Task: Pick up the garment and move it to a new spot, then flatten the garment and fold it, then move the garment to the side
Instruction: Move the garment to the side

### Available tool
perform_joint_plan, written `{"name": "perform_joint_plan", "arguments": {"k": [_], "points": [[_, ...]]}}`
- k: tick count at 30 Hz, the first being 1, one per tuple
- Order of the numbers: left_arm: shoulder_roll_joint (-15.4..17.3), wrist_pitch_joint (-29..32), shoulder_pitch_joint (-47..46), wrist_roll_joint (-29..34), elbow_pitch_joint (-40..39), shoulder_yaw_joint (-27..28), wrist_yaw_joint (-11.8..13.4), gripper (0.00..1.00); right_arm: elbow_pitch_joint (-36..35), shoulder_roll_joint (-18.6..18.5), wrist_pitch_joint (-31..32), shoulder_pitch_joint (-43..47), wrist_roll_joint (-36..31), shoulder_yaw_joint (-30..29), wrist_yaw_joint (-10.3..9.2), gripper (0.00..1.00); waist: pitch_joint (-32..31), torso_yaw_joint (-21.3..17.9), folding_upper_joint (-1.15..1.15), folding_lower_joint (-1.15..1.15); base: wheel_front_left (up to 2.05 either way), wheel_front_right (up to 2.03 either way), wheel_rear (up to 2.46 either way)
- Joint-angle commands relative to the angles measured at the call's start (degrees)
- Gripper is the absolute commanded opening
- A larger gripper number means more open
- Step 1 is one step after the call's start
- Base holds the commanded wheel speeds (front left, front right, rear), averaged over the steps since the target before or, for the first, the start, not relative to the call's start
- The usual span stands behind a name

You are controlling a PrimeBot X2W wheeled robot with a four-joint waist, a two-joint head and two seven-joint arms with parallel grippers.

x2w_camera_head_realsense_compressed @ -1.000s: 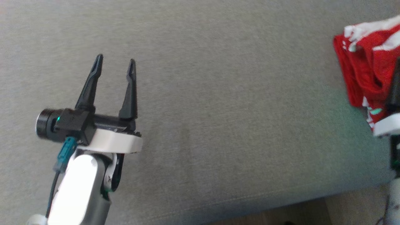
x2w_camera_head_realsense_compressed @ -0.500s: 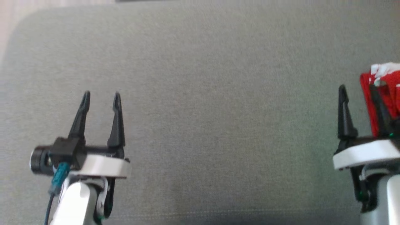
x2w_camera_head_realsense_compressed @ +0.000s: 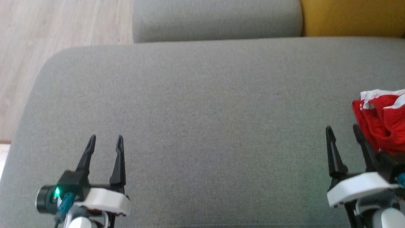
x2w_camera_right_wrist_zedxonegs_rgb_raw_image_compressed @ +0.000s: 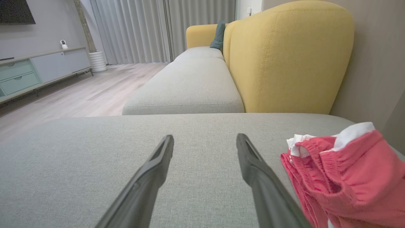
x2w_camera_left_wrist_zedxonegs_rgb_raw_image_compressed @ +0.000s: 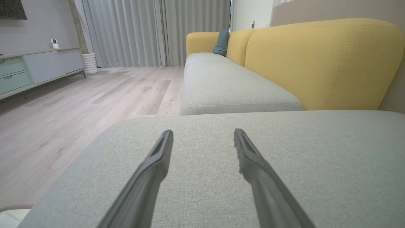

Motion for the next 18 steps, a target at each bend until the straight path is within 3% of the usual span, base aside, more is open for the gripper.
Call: {"name": "perform_joint_plan", "arguments": {"k": [1, 18], "points": [[1.04, -0.26, -1.50, -0.28, -1.58, 1.69, 0.00, 1.00, -2.44, -0.30, 0.16, -0.77, 0.40, 1.30, -0.05, 1.00, -1.28, -0.07, 0.00, 0.01, 0.00, 0.00, 0.00], [1.93, 1.88, -0.61, -0.66, -1.94, 0.95, 0.59, 1.00, -3.52, -0.16, 0.66, 0.77, 2.00, 1.54, -0.05, 1.00, -2.26, -1.26, 0.00, 0.01, 0.00, 0.00, 0.00]]}}
